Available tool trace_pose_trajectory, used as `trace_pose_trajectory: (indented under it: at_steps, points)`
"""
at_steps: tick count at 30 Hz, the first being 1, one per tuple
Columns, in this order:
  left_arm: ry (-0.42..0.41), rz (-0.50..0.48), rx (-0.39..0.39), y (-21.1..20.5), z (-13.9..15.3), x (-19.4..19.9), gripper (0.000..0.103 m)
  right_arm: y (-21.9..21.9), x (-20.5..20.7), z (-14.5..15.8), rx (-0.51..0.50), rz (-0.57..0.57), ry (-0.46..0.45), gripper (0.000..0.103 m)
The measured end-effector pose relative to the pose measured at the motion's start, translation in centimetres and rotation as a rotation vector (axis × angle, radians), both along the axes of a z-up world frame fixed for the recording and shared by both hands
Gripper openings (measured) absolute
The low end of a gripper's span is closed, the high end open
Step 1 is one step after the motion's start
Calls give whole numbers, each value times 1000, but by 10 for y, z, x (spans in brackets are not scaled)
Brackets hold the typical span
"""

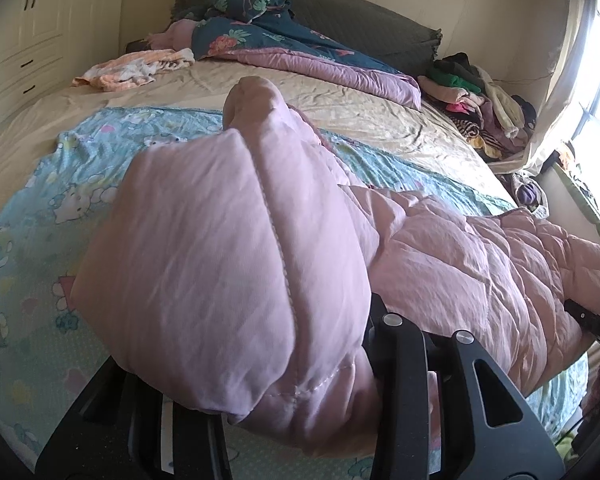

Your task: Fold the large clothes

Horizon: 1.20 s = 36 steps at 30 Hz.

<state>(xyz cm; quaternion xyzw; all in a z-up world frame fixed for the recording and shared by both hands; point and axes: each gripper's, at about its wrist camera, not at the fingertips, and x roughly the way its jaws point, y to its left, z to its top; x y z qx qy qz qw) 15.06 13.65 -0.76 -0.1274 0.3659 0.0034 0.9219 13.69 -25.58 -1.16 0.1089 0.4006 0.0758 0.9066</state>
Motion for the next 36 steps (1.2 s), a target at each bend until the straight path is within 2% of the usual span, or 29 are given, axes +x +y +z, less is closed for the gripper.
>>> trace_pose_trajectory:
  at_steps: [11,24,30,34,36]
  points:
    - [27,-14,-7,5,-21,-31,33,-7,-35,-23,38,-15,41,32]
    - [72,14,9,2,-49,-32,42,-15,-22,-59,38,-49,105,43]
    - [85,19,9,1,-52,-34,43,-24,-23,-70,87,-82,127,54]
    - [101,19,-1,3,-50,-35,47,-38,-31,-70,143,-116,161,77]
    - [109,19,-6,5,-49,-37,50,-40,-38,-68,148,-111,161,79]
